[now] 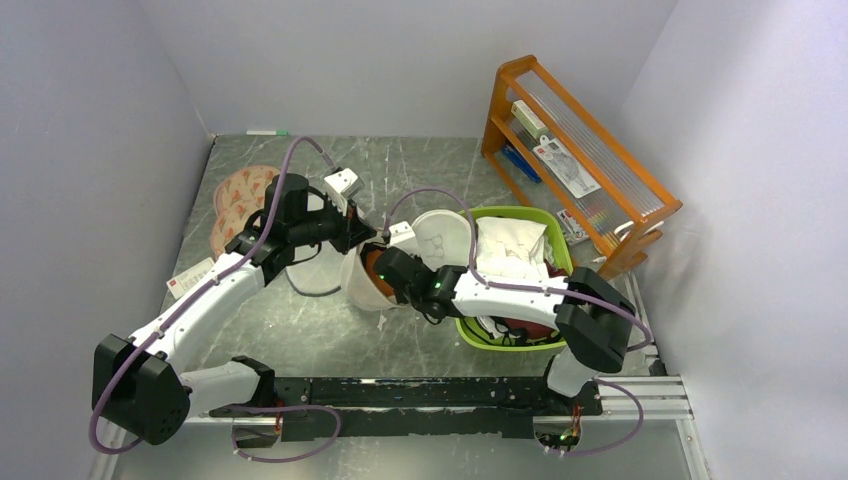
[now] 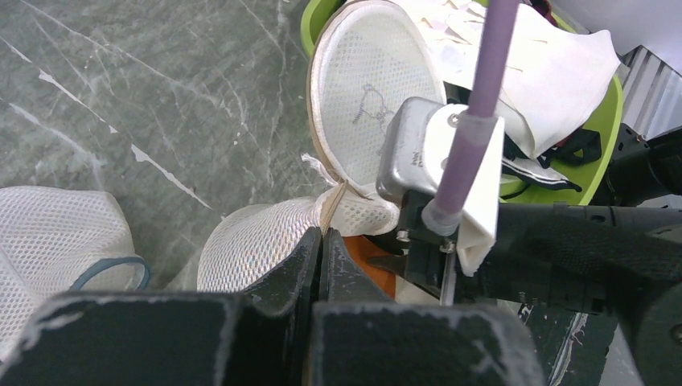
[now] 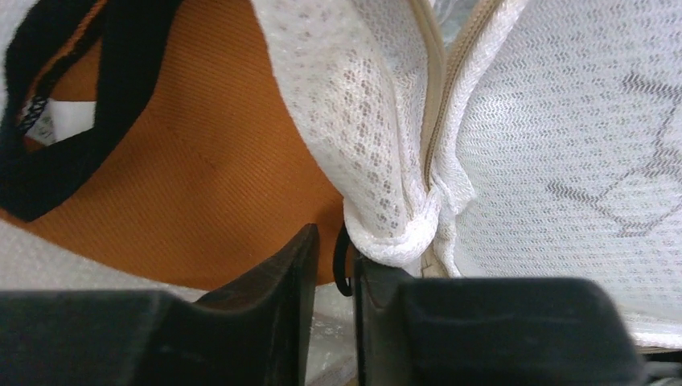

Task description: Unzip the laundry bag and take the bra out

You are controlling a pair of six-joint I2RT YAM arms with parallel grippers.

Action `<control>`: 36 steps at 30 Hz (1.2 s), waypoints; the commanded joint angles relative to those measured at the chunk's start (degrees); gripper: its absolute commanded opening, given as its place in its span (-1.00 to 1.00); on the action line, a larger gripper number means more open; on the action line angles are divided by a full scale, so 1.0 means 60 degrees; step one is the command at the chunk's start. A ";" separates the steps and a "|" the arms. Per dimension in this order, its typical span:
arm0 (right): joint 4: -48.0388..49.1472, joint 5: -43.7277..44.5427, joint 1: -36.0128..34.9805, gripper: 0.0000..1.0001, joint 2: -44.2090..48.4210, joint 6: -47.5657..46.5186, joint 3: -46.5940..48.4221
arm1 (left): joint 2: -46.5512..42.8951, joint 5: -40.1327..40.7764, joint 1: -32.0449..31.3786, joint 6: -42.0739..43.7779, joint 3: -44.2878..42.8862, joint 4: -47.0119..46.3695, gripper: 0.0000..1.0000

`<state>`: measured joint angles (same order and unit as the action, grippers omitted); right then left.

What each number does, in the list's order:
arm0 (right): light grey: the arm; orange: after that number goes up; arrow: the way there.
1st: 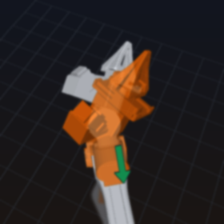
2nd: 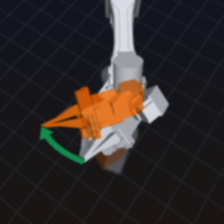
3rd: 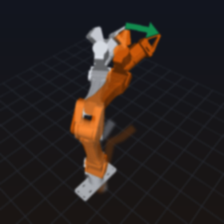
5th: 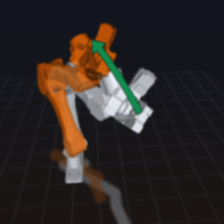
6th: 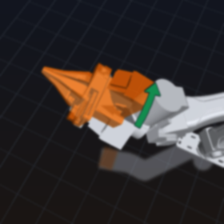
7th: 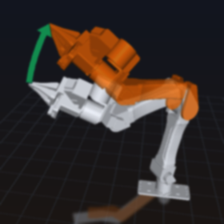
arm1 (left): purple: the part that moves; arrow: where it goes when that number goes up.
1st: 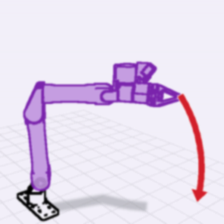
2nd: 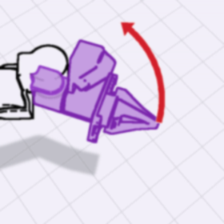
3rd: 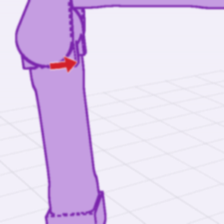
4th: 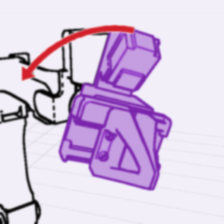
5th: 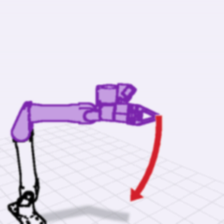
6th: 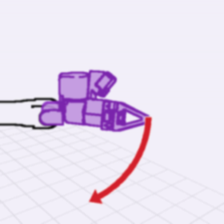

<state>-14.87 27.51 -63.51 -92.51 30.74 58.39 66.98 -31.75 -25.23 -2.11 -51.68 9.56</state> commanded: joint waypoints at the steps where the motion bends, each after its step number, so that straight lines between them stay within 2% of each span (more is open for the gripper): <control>1: 0.0127 0.0698 -0.0040 -0.68 -0.0288 -0.0108 0.0405 | -0.0208 0.0004 -0.0072 0.0102 -0.0046 -0.0421 -0.86; 4: 0.0389 0.0693 -0.0065 -0.89 -0.0087 -0.0379 0.0536 | -0.0178 0.0024 -0.0072 0.0110 -0.0067 -0.0386 -0.86; 7: 0.1052 0.0038 -0.0086 -1.00 0.0478 -0.0832 0.0378 | -0.0173 0.0072 -0.0086 0.0130 -0.0049 -0.0400 -0.86; 12: 0.2845 -0.1592 -0.0079 -1.00 0.1942 -0.1119 -0.0630 | -0.0134 0.0041 -0.0086 0.0132 -0.0088 -0.0368 -0.86; 17: 0.4124 -0.2287 -0.0056 -1.00 0.3266 -0.1156 -0.1198 | -0.0125 0.0140 -0.0115 0.0146 -0.0075 -0.0351 -0.86; 36: 0.3503 -0.0778 -0.0064 -1.00 0.7259 -0.2725 -0.0349 | -0.0045 0.0384 -0.0130 0.0113 -0.0137 -0.0242 -0.86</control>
<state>5.34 19.66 -63.72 -52.88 17.63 53.82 67.09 -29.91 -25.71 -1.91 -51.68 9.63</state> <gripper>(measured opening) 0.012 0.072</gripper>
